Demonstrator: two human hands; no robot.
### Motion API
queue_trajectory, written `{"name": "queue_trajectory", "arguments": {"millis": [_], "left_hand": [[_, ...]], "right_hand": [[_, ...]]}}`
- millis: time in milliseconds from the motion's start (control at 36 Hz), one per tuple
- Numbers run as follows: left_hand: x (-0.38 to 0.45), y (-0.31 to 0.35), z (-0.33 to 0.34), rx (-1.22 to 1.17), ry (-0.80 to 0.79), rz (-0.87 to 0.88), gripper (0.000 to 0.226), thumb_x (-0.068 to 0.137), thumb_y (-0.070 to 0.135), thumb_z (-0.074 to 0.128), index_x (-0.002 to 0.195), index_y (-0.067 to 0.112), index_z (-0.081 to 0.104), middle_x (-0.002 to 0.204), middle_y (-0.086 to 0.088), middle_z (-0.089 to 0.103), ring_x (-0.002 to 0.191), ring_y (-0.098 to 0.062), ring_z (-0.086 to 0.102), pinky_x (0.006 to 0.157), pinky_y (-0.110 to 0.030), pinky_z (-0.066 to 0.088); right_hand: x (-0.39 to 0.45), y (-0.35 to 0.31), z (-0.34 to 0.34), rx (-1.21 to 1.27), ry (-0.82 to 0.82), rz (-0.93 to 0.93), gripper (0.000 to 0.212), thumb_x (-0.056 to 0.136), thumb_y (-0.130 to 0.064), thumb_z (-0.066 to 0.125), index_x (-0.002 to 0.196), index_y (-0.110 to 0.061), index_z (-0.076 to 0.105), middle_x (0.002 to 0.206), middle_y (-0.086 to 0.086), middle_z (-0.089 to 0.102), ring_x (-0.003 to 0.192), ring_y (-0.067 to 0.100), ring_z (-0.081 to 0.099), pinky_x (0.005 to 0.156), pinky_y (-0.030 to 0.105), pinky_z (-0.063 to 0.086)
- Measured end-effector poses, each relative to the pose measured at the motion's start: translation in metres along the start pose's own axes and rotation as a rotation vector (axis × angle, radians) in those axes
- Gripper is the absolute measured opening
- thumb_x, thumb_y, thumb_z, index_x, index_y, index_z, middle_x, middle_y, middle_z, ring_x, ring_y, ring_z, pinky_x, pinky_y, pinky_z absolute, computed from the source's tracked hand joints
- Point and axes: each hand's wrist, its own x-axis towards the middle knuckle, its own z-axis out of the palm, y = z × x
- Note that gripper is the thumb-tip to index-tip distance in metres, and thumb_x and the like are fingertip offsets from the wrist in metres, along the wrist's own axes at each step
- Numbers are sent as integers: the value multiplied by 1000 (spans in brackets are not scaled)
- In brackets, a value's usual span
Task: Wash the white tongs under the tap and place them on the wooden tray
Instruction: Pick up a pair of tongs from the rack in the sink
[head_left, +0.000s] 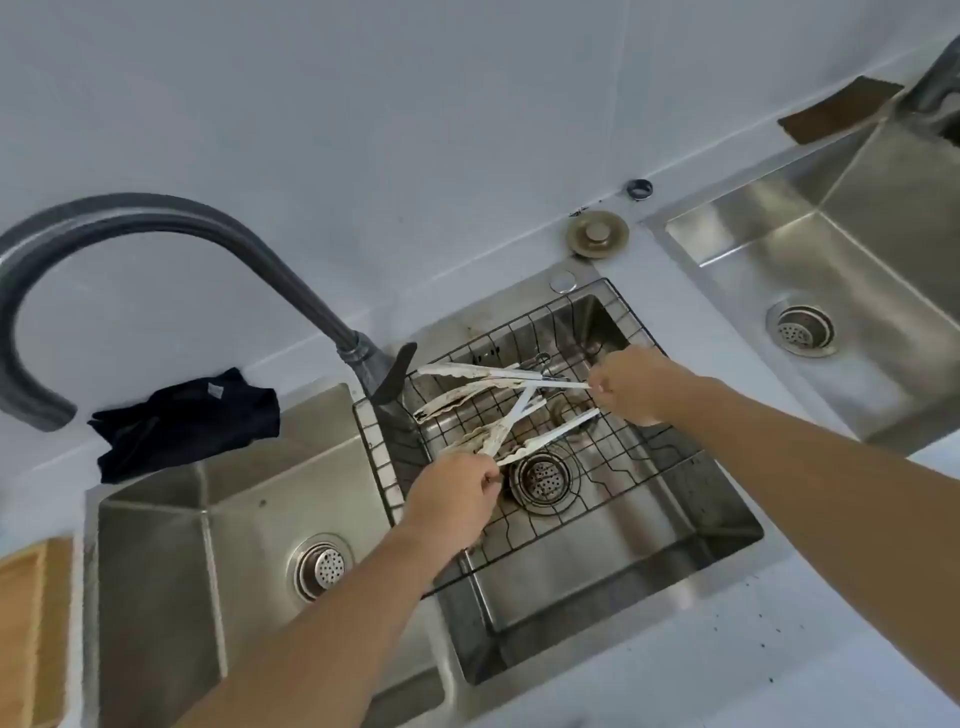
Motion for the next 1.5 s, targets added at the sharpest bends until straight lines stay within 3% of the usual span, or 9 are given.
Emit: {"name": "queue_trajectory", "arguments": {"millis": [83,194,389,472,583,944,1250,1361,1500], "left_hand": [[16,6,9,70,-12,32,18,98,24,57,100,14,72,99,-3,67,92,-22,64,76,-31,52],[34,15,9,147,-33,32,19,99,18,55,109,12,70,104,-7,65,96,-26,64,82,-39,55],[54,19,13,291,-108,40,13,99,8,55,105,10,66,106,-9,62,91,-31,67,74,-40,57],[58,22,14,355,-135,55,15,99,9,53,107,9,66,107,-11,65,93,-31,68,75,-39,55],[61,25,15,427,-158,92,18,100,9,52,112,11,66,110,-11,67,97,-30,69,77,-37,53],[65,32,17,399,-164,55,20,100,8,51,113,11,66,110,-12,69,100,-31,68,66,-35,45],[58,23,16,348,-144,75,12,99,18,57,108,16,64,104,-7,70,95,-28,68,71,-36,51],[48,26,13,364,-102,114,17,99,29,58,109,16,63,106,-4,70,95,-27,69,72,-37,53],[38,27,9,350,-40,131,10,99,25,57,105,19,64,102,0,69,89,-21,69,70,-35,56]], "right_hand": [[12,8,9,-28,23,34,25,101,-17,46,112,-14,68,99,-1,64,84,17,62,77,31,58],[20,7,2,-48,22,49,26,103,-18,47,119,-15,66,92,-7,50,83,15,50,73,25,48],[38,7,14,34,9,113,15,99,-11,48,87,-14,57,76,-2,48,74,18,48,62,32,41],[42,6,20,77,12,122,15,100,-16,51,103,-17,65,79,-1,55,64,12,50,52,25,37],[46,5,26,110,28,123,17,101,-20,53,112,-21,66,76,-1,52,62,12,49,58,30,44],[45,2,29,44,38,99,29,94,1,49,116,-14,60,71,-2,42,70,19,53,63,32,45],[33,-1,28,7,38,72,28,95,1,48,118,-12,56,96,7,61,76,23,56,64,32,46],[29,1,26,23,70,86,27,95,0,48,116,-16,56,85,3,55,71,20,54,61,32,45],[19,-1,25,19,89,86,27,94,-1,48,114,-18,56,75,-1,49,70,20,54,61,32,46]]}}
